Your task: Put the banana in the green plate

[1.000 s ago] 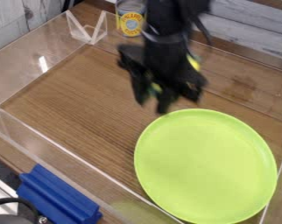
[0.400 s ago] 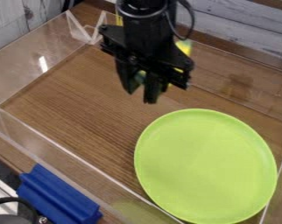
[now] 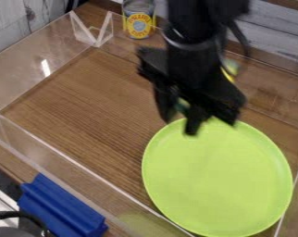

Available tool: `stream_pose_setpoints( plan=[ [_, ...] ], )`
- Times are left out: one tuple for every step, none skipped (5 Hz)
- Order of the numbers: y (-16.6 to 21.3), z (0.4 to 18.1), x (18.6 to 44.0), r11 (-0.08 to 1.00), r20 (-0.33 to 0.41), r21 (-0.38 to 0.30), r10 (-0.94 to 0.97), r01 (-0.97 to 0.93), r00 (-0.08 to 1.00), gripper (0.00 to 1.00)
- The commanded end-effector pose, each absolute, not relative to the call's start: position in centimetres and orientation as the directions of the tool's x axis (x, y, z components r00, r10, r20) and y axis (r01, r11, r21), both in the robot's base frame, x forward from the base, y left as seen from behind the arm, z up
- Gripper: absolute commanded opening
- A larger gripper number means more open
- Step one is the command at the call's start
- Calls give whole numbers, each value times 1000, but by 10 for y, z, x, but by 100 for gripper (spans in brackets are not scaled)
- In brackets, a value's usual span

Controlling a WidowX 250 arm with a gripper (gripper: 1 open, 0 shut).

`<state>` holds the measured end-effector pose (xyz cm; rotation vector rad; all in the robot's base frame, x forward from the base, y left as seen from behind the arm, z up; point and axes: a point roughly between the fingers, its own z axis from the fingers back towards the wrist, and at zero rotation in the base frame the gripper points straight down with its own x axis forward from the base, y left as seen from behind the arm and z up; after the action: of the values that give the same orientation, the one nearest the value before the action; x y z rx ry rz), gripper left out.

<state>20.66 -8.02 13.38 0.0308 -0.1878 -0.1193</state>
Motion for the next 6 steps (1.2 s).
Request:
stream_pose_setpoints(
  plan=[
    [-95,127,209,992,212,38,-124,118,969,0],
    [-102,110,208,991,202,41,-130,125,971,0],
    [-101,97,209,992,197,45,-124,117,973,0],
    [-99,84,211,993,195,47,-118,110,974,0],
    [-91,82,215,997,204,50,-76,67,976,0],
    [-87,79,216,998,201,45,-51,42,978,0]
  ],
)
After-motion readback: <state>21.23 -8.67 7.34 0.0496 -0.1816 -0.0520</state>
